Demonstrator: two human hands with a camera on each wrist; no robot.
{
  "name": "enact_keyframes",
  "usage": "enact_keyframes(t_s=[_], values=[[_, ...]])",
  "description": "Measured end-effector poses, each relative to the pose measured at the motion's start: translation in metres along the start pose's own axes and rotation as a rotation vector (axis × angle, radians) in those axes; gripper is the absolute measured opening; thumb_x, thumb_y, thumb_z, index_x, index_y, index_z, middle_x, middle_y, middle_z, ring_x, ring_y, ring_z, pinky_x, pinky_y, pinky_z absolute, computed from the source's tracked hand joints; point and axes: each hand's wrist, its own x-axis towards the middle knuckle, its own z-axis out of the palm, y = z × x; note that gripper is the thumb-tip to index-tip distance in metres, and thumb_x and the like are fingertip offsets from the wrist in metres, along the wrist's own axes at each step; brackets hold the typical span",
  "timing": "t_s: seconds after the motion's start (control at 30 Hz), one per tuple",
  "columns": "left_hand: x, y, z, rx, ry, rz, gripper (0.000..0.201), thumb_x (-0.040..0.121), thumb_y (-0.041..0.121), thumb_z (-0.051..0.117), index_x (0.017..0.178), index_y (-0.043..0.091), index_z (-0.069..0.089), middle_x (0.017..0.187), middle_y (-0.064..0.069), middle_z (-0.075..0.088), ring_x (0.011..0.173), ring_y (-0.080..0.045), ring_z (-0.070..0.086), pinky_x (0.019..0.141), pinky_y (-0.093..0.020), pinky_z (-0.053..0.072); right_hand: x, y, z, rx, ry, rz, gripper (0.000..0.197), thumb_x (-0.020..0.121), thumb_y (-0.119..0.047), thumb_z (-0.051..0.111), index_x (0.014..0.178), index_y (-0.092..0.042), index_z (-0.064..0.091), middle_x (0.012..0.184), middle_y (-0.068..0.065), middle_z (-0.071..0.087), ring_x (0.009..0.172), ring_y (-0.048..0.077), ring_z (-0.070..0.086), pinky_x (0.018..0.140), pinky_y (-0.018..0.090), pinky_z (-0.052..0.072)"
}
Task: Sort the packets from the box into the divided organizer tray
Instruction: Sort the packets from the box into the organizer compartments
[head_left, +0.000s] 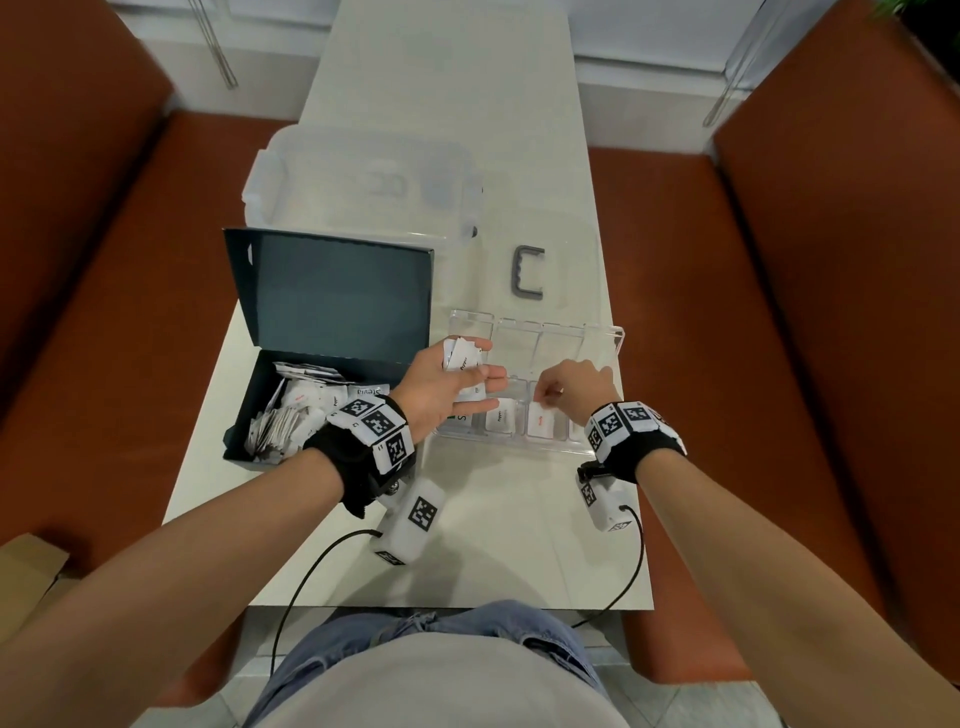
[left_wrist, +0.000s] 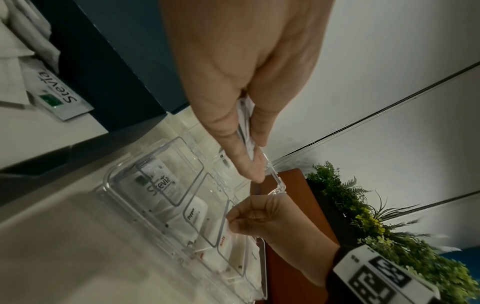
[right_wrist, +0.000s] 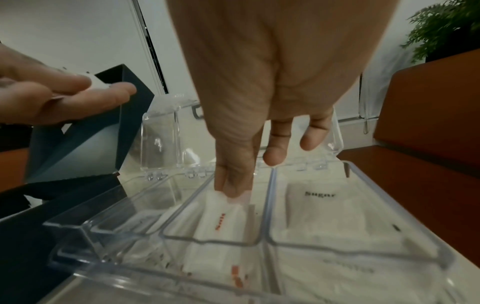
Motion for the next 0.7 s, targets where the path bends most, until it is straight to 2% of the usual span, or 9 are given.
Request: enact_keyframes(t_s=[0.1, 0.17, 0.23, 0.37, 0.53, 0.63, 0.7], values=[[0.0, -0.001, 0.0, -0.003, 0.009, -0.005, 0.032, 0.096, -0.003, 0.05, 0.127, 0.005, 0.053, 0.115, -0.023, 0.066, 0.106, -0.03, 0.067, 0.082, -0.04, 0.058, -0.001, 0.001, 0.002, -0.015, -0.013, -0.016, 0.025, 0.087, -0.011, 0.06, 0.096, -0.033, 0.071, 0.095, -0.014, 0.069, 0.103, 0.015, 0.057, 0.097, 0.042, 0.028], [0.0, -0.001, -0.001, -0.007, 0.011, -0.009, 0.031, 0.097, -0.003, 0.05, 0.127, 0.005, 0.053, 0.115, -0.023, 0.066, 0.106, -0.03, 0.067, 0.082, -0.04, 0.058, -0.002, 0.002, 0.004, -0.03, -0.038, -0.019, 0.024, 0.087, -0.018, 0.066, 0.105, -0.033, 0.07, 0.107, -0.015, 0.069, 0.109, 0.014, 0.055, 0.099, 0.043, 0.027], [0.0, -0.002, -0.002, -0.01, 0.013, -0.012, 0.031, 0.097, -0.003, 0.05, 0.126, 0.005, 0.053, 0.115, -0.022, 0.066, 0.105, -0.03, 0.067, 0.082, -0.041, 0.058, -0.003, 0.002, 0.006, -0.064, -0.062, -0.012, 0.028, 0.085, -0.024, 0.069, 0.111, -0.034, 0.067, 0.113, -0.015, 0.067, 0.112, 0.014, 0.054, 0.099, 0.043, 0.026], [0.0, -0.001, -0.004, -0.021, 0.015, -0.014, 0.03, 0.096, -0.002, 0.051, 0.125, 0.006, 0.054, 0.114, -0.022, 0.067, 0.105, -0.029, 0.068, 0.082, -0.041, 0.059, -0.004, 0.002, 0.01, -0.133, -0.082, -0.016, 0.038, 0.084, -0.028, 0.07, 0.12, -0.036, 0.062, 0.115, -0.015, 0.066, 0.112, 0.014, 0.054, 0.094, 0.043, 0.025], [0.0, 0.001, -0.005, -0.067, 0.008, -0.033, 0.029, 0.096, 0.001, 0.054, 0.124, 0.006, 0.055, 0.114, -0.022, 0.067, 0.104, -0.03, 0.068, 0.079, -0.039, 0.06, -0.007, 0.004, 0.009, -0.102, -0.07, -0.017, 0.043, 0.083, -0.028, 0.071, 0.124, -0.035, 0.06, 0.119, -0.013, 0.064, 0.113, 0.015, 0.053, 0.093, 0.043, 0.025], [0.0, 0.004, -0.003, -0.136, 0.01, -0.075, 0.027, 0.098, 0.011, 0.054, 0.124, 0.007, 0.056, 0.114, -0.023, 0.067, 0.104, -0.031, 0.068, 0.078, -0.039, 0.06, -0.011, 0.007, 0.001, -0.059, -0.027, -0.033, 0.038, 0.085, -0.027, 0.069, 0.122, -0.031, 0.061, 0.119, -0.012, 0.065, 0.113, 0.014, 0.054, 0.091, 0.04, 0.024], [0.001, 0.006, -0.002, -0.194, -0.008, -0.122, 0.026, 0.1, 0.014, 0.046, 0.123, 0.008, 0.056, 0.114, -0.024, 0.067, 0.105, -0.032, 0.067, 0.08, -0.041, 0.059, -0.014, 0.006, -0.007, -0.041, 0.037, -0.051, 0.029, 0.089, -0.024, 0.063, 0.118, -0.03, 0.063, 0.116, -0.011, 0.067, 0.11, 0.015, 0.055, 0.088, 0.038, 0.024]])
